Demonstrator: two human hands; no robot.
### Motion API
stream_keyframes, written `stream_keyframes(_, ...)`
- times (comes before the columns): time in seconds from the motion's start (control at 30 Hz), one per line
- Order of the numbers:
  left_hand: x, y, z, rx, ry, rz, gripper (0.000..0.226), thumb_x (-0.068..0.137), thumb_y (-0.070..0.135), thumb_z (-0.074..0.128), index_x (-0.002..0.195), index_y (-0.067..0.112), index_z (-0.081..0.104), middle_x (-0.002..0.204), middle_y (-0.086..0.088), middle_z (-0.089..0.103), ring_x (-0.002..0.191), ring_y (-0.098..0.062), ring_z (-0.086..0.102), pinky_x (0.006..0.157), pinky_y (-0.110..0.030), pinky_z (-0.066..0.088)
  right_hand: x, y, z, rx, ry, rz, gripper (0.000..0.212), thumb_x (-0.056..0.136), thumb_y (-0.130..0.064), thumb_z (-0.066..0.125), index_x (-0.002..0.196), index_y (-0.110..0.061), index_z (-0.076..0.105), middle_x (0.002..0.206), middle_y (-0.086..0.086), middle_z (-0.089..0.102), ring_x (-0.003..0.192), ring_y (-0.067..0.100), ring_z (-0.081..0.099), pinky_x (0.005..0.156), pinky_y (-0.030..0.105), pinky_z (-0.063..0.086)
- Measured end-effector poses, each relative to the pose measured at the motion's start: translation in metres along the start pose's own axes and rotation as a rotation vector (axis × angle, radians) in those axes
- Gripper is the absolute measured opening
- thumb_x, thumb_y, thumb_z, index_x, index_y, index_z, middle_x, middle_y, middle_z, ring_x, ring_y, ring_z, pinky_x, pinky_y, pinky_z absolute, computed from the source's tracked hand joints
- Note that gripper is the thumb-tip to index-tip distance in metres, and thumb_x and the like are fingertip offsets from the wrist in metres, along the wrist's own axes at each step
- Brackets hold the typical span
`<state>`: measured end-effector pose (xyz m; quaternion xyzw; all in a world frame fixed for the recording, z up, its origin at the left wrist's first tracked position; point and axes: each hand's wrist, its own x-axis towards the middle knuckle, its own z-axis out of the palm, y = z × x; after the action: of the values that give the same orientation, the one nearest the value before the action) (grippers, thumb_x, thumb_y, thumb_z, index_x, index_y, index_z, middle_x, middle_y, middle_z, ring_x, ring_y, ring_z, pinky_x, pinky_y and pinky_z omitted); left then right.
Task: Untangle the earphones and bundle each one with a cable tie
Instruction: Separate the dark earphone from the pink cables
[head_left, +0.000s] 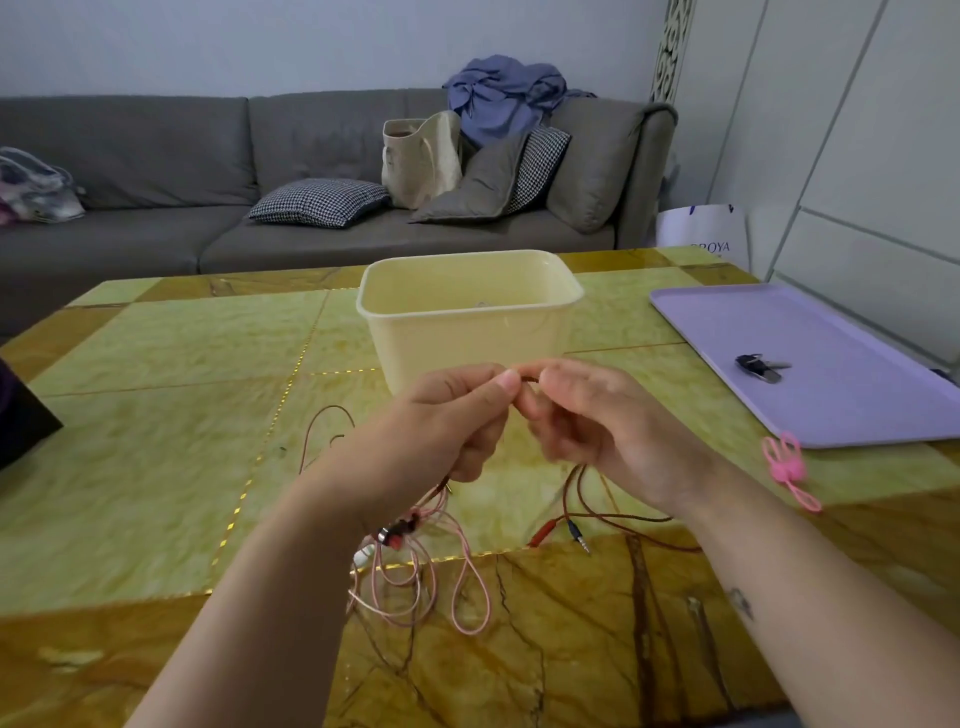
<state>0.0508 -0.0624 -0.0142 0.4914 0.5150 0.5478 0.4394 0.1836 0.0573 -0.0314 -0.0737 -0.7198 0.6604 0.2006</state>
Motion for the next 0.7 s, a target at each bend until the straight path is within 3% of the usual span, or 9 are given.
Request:
stream_keyframes(0.07,-0.001,0.0,-0.002,-0.03,0.002,-0.01,0.029,0.089,0.034,0.048,0.071,0.022,0.068,0.054,0.009,0.028,0.045,-0.004,0.023,0.042,-0.013,0.026,-0.001,-0.003,-0.006,-0.003,-0.006,0.019,0.027,0.077,-0.048,0.067,0.073,-0.021,0.071,0.05,-0.005,0.033,0.047,0.011,0.026,0.049,0.022,0.026)
stream_keyframes(0.13,-0.003,0.002,-0.002,-0.109,-0.035,-0.023,0.03,0.091,0.032,0.048,0.072,0.02,0.067,0.053,0.01,0.027,0.044,-0.003,0.022,0.042,-0.013,0.026,-0.001,-0.003,-0.011,0.108,0.064,0.049,0.027,0.071,-0.043,0.067,0.06,-0.019,0.067,0.044,-0.007,0.029,0.042,0.01,0.022,0.046,0.021,0.024)
stream_keyframes(0.27,-0.004,0.006,0.005,-0.364,-0.186,-0.055,0.026,0.089,0.027,0.044,0.074,0.017,0.062,0.052,0.01,0.026,0.042,-0.002,0.022,0.043,-0.015,0.027,0.002,0.009,-0.02,0.093,0.344,0.079,0.028,0.071,-0.042,0.065,0.057,-0.018,0.062,0.044,-0.002,0.028,0.042,0.012,0.022,0.045,0.015,0.033)
stream_keyframes(0.37,-0.003,0.008,0.015,-0.518,-0.206,-0.018,0.022,0.092,0.023,0.042,0.078,0.016,0.057,0.052,0.011,0.03,0.04,0.0,0.029,0.044,-0.015,0.031,0.002,0.022,-0.019,-0.022,0.409,0.13,0.03,0.073,-0.046,0.065,0.058,-0.021,0.063,0.047,0.0,0.025,0.045,0.015,0.02,0.046,0.019,0.03)
stream_keyframes(0.5,0.006,0.008,0.022,-0.79,0.1,0.084,0.019,0.096,0.02,0.038,0.084,0.016,0.052,0.053,0.009,0.038,0.043,-0.003,0.041,0.051,-0.015,0.044,0.002,0.029,-0.005,-0.194,0.276,0.19,0.034,0.078,-0.052,0.06,0.06,-0.025,0.066,0.048,-0.001,0.033,0.042,0.013,0.028,0.053,0.024,0.03)
stream_keyframes(0.6,0.012,0.002,0.012,-0.825,0.355,0.16,0.018,0.099,0.019,0.038,0.092,0.015,0.055,0.058,0.007,0.046,0.053,-0.006,0.052,0.064,-0.021,0.055,0.001,0.025,0.007,-0.471,0.18,0.259,0.035,0.088,-0.051,0.054,0.069,-0.027,0.071,0.064,0.008,0.066,0.057,0.02,0.061,0.061,0.023,0.037)
stream_keyframes(0.63,0.013,-0.002,0.008,-0.817,0.426,0.164,0.019,0.1,0.019,0.038,0.094,0.015,0.056,0.06,0.006,0.049,0.056,-0.007,0.056,0.067,-0.023,0.056,0.001,0.022,0.01,-0.542,0.134,0.277,0.034,0.092,-0.047,0.051,0.075,-0.026,0.073,0.063,-0.001,0.068,0.057,0.013,0.063,0.058,0.02,0.036)
stream_keyframes(0.7,0.014,-0.007,0.001,-0.754,0.555,0.151,0.022,0.101,0.019,0.038,0.096,0.013,0.059,0.062,0.004,0.054,0.063,-0.009,0.063,0.073,-0.027,0.057,0.0,0.015,0.017,-0.625,0.038,0.283,0.033,0.095,-0.043,0.05,0.082,-0.023,0.073,0.039,-0.011,0.043,0.038,0.007,0.04,0.054,0.023,0.031)
